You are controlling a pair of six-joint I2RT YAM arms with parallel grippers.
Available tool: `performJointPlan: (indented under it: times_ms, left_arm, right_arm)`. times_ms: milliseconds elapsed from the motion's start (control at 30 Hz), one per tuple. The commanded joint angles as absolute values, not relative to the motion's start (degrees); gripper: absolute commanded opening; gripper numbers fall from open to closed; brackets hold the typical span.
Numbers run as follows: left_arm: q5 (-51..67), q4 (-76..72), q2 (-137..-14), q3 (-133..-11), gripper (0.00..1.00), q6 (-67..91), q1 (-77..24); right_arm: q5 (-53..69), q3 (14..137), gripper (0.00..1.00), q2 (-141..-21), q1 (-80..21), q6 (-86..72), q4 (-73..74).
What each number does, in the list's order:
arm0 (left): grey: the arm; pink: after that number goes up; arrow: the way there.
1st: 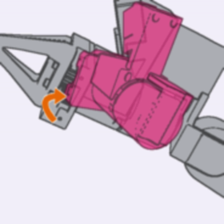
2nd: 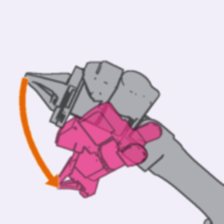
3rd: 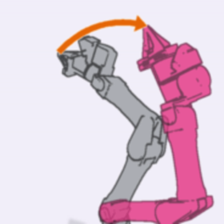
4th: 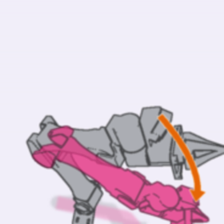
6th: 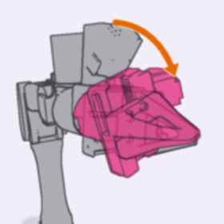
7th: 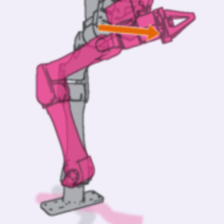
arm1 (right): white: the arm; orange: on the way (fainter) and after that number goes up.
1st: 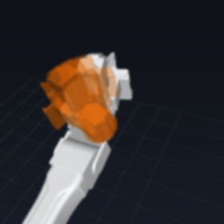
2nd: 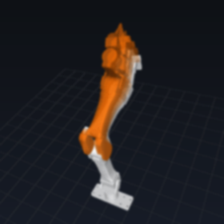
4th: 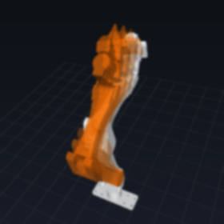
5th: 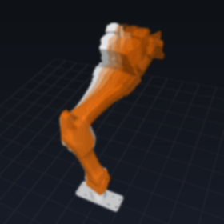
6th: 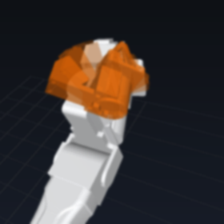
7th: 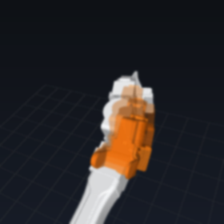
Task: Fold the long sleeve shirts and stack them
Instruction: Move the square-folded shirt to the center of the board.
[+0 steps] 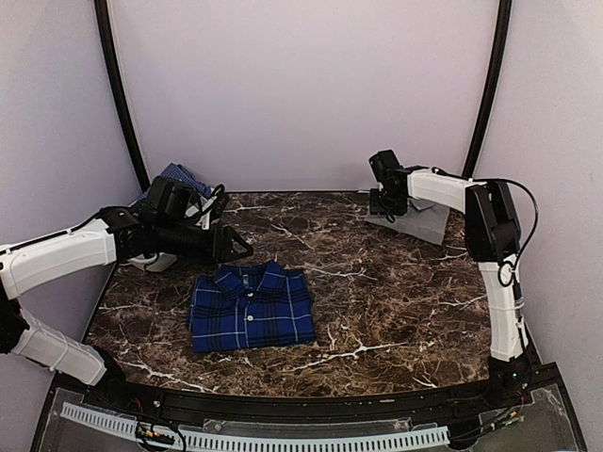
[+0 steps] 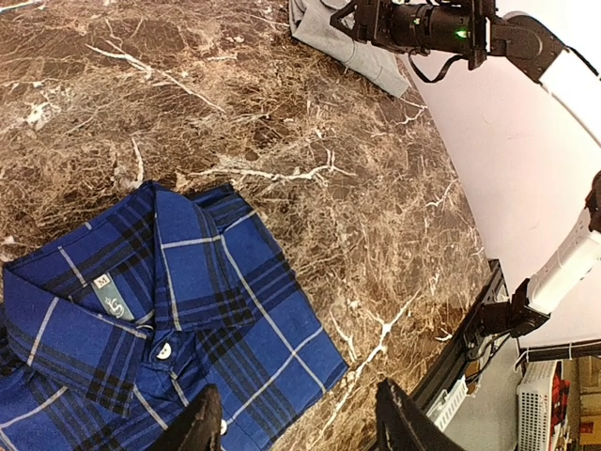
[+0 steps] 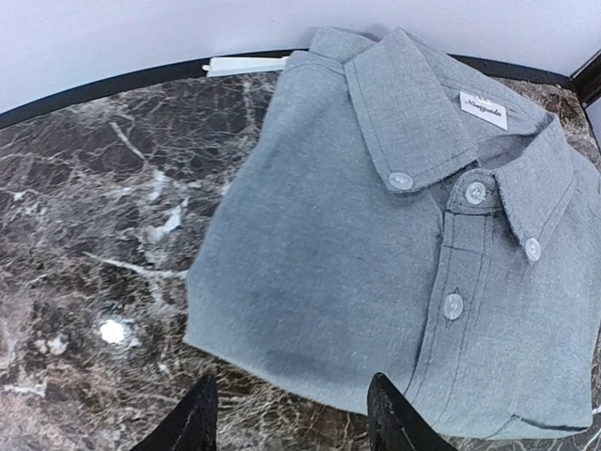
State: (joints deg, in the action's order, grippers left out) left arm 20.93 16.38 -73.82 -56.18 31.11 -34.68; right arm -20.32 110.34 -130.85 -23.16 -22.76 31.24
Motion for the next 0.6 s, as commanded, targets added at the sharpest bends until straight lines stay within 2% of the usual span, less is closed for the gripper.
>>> performJointPlan:
  times_ms: [0, 300, 567]
  left_arm:
    - [22.45, 16.03, -71.01, -54.55, 0.54, 30.43, -34.89]
    - [23.62, 14.67, -71.68, -53.56, 0.54, 30.36, -34.87]
    - [25.57, 12.47, -74.23, -53.11, 0.53, 30.96, -34.89]
  right_arm:
    - [-20.23, 113.26, 0.52, -133.45, -19.73, -21.52, 33.73]
    - [-10.5, 105.4, 0.51, -133.38, -15.28, -22.25, 31.65]
    - [-5.18, 83.24, 0.51, -122.42, -16.51, -23.68, 24.23]
